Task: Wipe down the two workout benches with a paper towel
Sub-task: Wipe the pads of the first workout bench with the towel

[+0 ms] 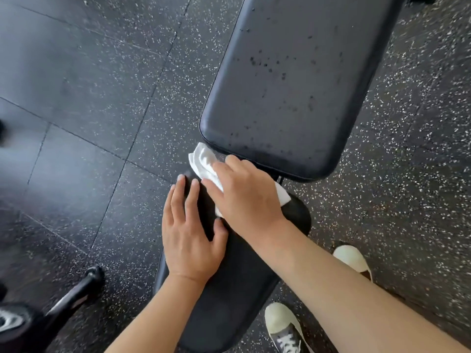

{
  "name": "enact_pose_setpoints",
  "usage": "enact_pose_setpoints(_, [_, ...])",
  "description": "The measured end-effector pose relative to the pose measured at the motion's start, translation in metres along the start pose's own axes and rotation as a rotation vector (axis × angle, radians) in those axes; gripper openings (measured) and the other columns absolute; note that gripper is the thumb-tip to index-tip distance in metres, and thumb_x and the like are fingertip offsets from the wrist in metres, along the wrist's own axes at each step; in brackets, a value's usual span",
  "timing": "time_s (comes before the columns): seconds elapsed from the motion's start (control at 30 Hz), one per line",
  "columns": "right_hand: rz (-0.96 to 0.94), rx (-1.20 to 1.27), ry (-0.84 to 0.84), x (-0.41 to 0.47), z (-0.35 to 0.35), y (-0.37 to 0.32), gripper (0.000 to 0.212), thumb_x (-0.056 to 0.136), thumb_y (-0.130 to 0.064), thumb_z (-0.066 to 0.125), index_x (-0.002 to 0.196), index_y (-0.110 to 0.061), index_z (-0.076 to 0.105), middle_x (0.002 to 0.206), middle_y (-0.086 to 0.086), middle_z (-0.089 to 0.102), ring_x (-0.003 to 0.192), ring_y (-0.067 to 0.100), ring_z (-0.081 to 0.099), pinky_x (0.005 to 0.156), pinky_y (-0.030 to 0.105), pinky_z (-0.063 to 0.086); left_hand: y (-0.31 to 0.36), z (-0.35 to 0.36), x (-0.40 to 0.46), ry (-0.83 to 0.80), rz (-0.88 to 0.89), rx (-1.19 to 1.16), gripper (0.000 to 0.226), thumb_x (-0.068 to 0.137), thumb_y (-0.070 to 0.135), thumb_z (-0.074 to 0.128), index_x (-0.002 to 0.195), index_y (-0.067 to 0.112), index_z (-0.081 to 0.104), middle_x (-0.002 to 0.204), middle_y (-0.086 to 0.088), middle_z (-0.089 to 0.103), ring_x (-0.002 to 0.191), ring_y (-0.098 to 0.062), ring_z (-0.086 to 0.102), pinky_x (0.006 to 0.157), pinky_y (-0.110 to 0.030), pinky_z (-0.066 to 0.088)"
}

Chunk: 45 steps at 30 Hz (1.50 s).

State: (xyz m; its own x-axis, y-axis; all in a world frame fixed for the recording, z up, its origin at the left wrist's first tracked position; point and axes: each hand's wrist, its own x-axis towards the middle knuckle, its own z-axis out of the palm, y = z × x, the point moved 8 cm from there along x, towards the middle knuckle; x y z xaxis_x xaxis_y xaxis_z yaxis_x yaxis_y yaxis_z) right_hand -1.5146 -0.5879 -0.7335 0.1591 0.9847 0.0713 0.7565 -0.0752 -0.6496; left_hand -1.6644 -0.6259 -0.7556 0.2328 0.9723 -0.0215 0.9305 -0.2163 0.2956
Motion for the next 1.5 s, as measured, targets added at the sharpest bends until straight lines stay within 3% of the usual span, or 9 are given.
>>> enact_pose_setpoints(0.23, [0.051, -0.021, 0.0, -0.075, -0.067, 0.087, 0.023, 0.099, -0.038, 0.066, 0.102, -0.017, 0.073, 0.077, -0.004, 0.046, 0.069, 0.024, 0.049, 0.056, 0.037, 0.045, 0.003, -0.002, 0.002, -0.029, -0.033, 0.024, 0.081, 0.086, 0.037, 0.053, 0.16, 0.009, 0.036, 0.171, -0.01, 0.025, 0.156, -0.037, 0.029, 0.125, -0.055, 0.029])
enact_pose_setpoints(0.43, [0.05, -0.032, 0.068, -0.052, -0.045, 0.058, 0.029, 0.098, -0.042, 0.069, 0.092, -0.014, 0.072, 0.074, 0.001, 0.05, 0.067, 0.025, 0.048, 0.059, 0.036, 0.041, -0.001, 0.002, 0.001, -0.034, -0.014, 0.03, 0.08, 0.088, 0.038, 0.051, 0.161, 0.01, 0.034, 0.172, -0.011, 0.024, 0.156, -0.036, 0.028, 0.123, -0.056, 0.03])
enact_pose_setpoints(0.63, [-0.023, -0.037, 0.079, -0.022, -0.021, 0.017, 0.03, 0.094, -0.038, 0.074, 0.109, -0.011, 0.073, 0.082, 0.006, 0.059, 0.072, 0.03, 0.057, 0.059, 0.043, 0.049, 0.0, 0.002, -0.001, -0.007, 0.02, 0.009, 0.078, 0.089, 0.038, 0.05, 0.161, 0.011, 0.035, 0.171, -0.01, 0.026, 0.154, -0.035, 0.03, 0.124, -0.053, 0.029])
enact_pose_setpoints(0.77, [0.133, -0.074, 0.293, -0.106, -0.055, 0.064, 0.03, 0.095, -0.037, 0.074, 0.12, -0.019, 0.072, 0.082, -0.002, 0.048, 0.072, 0.023, 0.049, 0.061, 0.037, 0.042, -0.001, 0.001, -0.003, 0.021, 0.015, -0.015, 0.076, 0.09, 0.043, 0.048, 0.161, 0.018, 0.033, 0.17, -0.005, 0.027, 0.153, -0.031, 0.03, 0.122, -0.055, 0.032])
enact_pose_setpoints(0.87, [0.235, 0.09, 0.361, -0.177, -0.038, 0.053, 0.032, 0.1, -0.037, 0.069, 0.127, -0.021, 0.071, 0.086, -0.005, 0.046, 0.076, 0.022, 0.05, 0.066, 0.036, 0.046, -0.002, 0.001, -0.005, 0.032, -0.015, -0.032, 0.075, 0.091, 0.047, 0.047, 0.161, 0.026, 0.032, 0.17, 0.003, 0.027, 0.153, -0.026, 0.03, 0.119, -0.056, 0.037])
enact_pose_setpoints(1.0, [0.145, 0.085, 0.264, -0.243, 0.017, -0.014, 0.028, 0.101, -0.043, 0.065, 0.123, -0.025, 0.071, 0.089, -0.006, 0.046, 0.075, 0.021, 0.048, 0.062, 0.04, 0.049, -0.003, 0.003, -0.005, 0.042, -0.004, -0.05, 0.075, 0.089, 0.049, 0.046, 0.16, 0.027, 0.034, 0.169, 0.003, 0.029, 0.15, -0.028, 0.034, 0.116, -0.054, 0.04])
enact_pose_setpoints(1.17, [0.024, 0.011, 0.324, -0.235, 0.008, -0.004, 0.03, 0.1, -0.041, 0.069, 0.12, -0.019, 0.075, 0.085, -0.001, 0.047, 0.071, 0.022, 0.046, 0.057, 0.038, 0.045, -0.005, 0.004, -0.004, 0.057, 0.002, -0.069, 0.074, 0.089, 0.048, 0.045, 0.159, 0.026, 0.036, 0.168, 0.003, 0.031, 0.148, -0.03, 0.036, 0.114, -0.055, 0.041])
enact_pose_setpoints(1.37, [0.416, 0.226, 0.649, -0.142, -0.049, 0.092, 0.025, 0.096, -0.036, 0.073, 0.102, -0.012, 0.075, 0.086, 0.005, 0.056, 0.074, 0.027, 0.055, 0.064, 0.042, 0.048, -0.004, 0.004, -0.004, 0.08, 0.011, -0.075, 0.07, 0.091, 0.047, 0.046, 0.158, 0.026, 0.037, 0.167, 0.004, 0.032, 0.148, -0.028, 0.035, 0.113, -0.05, 0.039])
enact_pose_setpoints(1.5, [0.586, 0.442, 0.768, -0.164, -0.036, 0.093, 0.021, 0.1, -0.029, 0.069, 0.095, -0.009, 0.067, 0.085, 0.001, 0.053, 0.074, 0.02, 0.048, 0.07, 0.041, 0.045, -0.004, 0.004, -0.005, 0.063, -0.013, -0.071, 0.071, 0.09, 0.049, 0.044, 0.158, 0.027, 0.037, 0.168, 0.006, 0.03, 0.148, -0.028, 0.034, 0.109, -0.054, 0.041])
